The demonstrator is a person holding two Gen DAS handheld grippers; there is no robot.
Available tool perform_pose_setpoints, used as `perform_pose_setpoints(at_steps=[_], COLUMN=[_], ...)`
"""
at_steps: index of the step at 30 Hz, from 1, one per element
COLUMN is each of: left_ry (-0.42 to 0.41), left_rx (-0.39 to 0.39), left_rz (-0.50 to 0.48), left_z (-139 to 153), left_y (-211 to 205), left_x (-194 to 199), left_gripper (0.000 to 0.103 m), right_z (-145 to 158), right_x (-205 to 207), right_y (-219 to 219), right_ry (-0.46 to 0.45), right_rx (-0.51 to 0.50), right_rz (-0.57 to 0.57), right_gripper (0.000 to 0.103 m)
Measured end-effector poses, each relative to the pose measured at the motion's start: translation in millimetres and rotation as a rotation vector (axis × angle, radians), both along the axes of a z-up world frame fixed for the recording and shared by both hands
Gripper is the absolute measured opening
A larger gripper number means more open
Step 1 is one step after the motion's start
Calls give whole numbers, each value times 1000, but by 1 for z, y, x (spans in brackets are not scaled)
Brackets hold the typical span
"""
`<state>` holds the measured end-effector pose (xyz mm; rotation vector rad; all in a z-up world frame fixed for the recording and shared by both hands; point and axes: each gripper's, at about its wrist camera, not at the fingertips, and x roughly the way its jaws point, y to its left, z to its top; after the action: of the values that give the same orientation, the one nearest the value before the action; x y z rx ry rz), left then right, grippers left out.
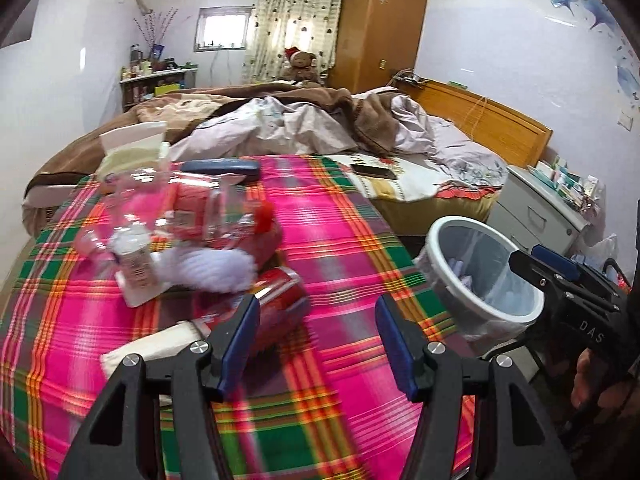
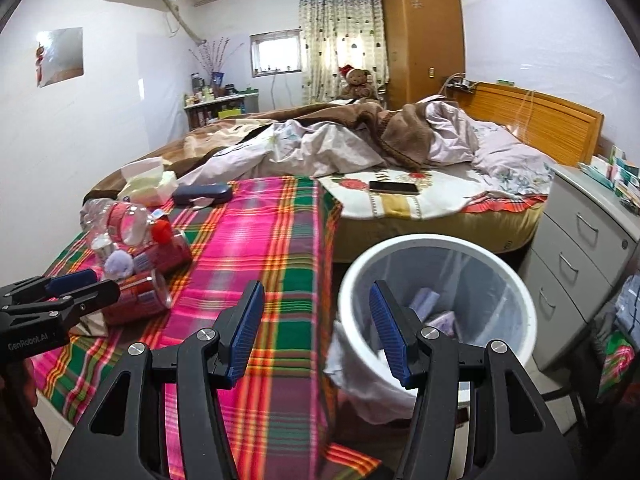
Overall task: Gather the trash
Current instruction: 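Reach the left gripper to the white paper bag while the right gripper reaches the red can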
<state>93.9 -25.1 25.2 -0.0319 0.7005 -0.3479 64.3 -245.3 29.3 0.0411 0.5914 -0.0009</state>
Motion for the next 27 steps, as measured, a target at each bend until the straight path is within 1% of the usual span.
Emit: perform_pose_setpoints(at_steps=[3,7,11,15,18,21,23,24,25,27], left_ry=[7,6,28,39,61,85,95,86,77,92], left_rx=[-4,10,31,50,87,103,135,158,179,202], left_rz=[17,46,73,66,63,50,51,48,37,-2], left_z=[-2,-6,-13,-19,-28,-37,-42,-43,-44,-48], left_y=[17,41,62,77,83,89,90,89,87,85], left_x=[-2,-7,-5,-2,4,12,18,20,21,26], left_gripper=[64,66,67,71,71,71,71,71,71,72], right_z=[-3,-6,-12,-18,-23,-27,-30,-31,-33,-36], right_x=[3,7,15,22,29,35,38,39,41,43], right_y=[12,28,43,58,70,82,89,92,96,103], right_ry=[11,26,53,87,108,130,147,154,165,184], right_rx=[10,20,32,66,68,80,98,110,119,131], right_rz=[26,58,87,124,138,154,168,175,180,191], right_gripper=[57,60,61,61,61,61,61,61,61,61])
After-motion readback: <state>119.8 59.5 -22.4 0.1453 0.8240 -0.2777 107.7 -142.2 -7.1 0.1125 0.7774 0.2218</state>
